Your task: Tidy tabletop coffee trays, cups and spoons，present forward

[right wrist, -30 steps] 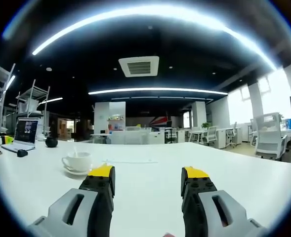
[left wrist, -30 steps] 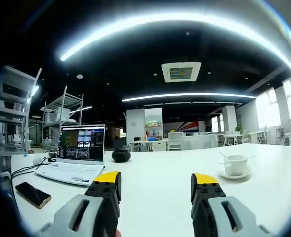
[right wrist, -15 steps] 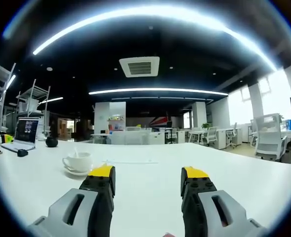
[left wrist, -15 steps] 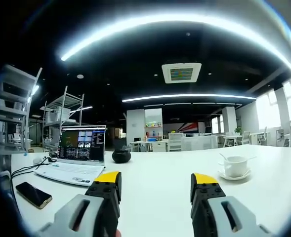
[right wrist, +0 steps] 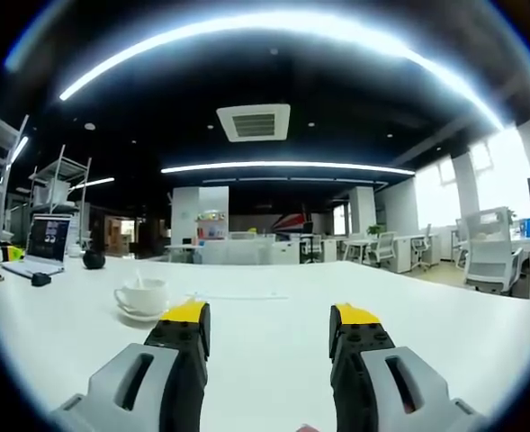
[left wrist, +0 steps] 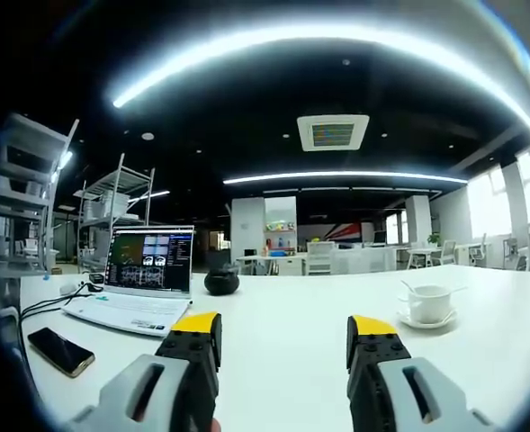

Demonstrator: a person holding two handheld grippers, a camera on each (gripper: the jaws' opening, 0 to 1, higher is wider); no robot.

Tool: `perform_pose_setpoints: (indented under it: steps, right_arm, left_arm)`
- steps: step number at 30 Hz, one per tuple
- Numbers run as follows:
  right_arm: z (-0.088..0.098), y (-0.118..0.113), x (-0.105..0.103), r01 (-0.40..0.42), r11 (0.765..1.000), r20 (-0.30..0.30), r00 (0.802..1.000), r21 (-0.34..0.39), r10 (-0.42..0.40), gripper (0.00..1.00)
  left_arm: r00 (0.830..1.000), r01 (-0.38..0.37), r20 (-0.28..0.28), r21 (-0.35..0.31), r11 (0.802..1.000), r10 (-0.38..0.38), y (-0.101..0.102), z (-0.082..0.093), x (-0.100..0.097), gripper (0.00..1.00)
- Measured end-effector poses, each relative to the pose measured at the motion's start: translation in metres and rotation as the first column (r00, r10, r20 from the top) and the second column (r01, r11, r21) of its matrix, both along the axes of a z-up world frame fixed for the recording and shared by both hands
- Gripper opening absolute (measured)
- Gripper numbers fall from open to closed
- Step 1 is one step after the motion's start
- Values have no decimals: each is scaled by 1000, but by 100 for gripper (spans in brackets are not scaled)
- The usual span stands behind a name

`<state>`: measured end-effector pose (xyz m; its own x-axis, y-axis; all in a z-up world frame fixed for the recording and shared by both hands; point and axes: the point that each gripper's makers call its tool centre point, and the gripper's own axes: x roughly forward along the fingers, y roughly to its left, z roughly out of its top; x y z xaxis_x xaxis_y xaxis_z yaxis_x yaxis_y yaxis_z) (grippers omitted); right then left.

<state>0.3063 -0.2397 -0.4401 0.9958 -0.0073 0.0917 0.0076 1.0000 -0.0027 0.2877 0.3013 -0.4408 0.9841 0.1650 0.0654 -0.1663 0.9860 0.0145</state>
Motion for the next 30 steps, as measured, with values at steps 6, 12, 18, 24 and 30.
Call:
perform_pose_setpoints:
  steps: [6, 12, 18, 24, 30]
  right_arm:
    - [1, 1, 0, -1, 1000, 2, 1000, -3, 1, 54]
    - [1, 1, 0, 0, 1000, 0, 1000, 1, 0, 54]
    - [1, 2, 1, -3, 1000, -1, 1000, 1, 3, 54]
    - [-2, 2, 2, -2, 1000, -4, 1000, 2, 2, 54]
    - [-5, 2, 4, 0, 1000, -10, 1000, 7, 0, 53]
  left_arm:
    - [1000, 1, -6, 0, 1000, -1, 1, 0, 2, 57]
    - [1000, 4, -5, 7, 1000, -4, -1, 1, 4, 57]
    - [1000, 11, -15, 5, 1000, -11, -6, -2, 6, 57]
    - [1000, 13, -14, 0, 1000, -13, -8, -3, 7, 56]
    - [1000, 10, -16, 0, 1000, -10, -7, -4, 7, 56]
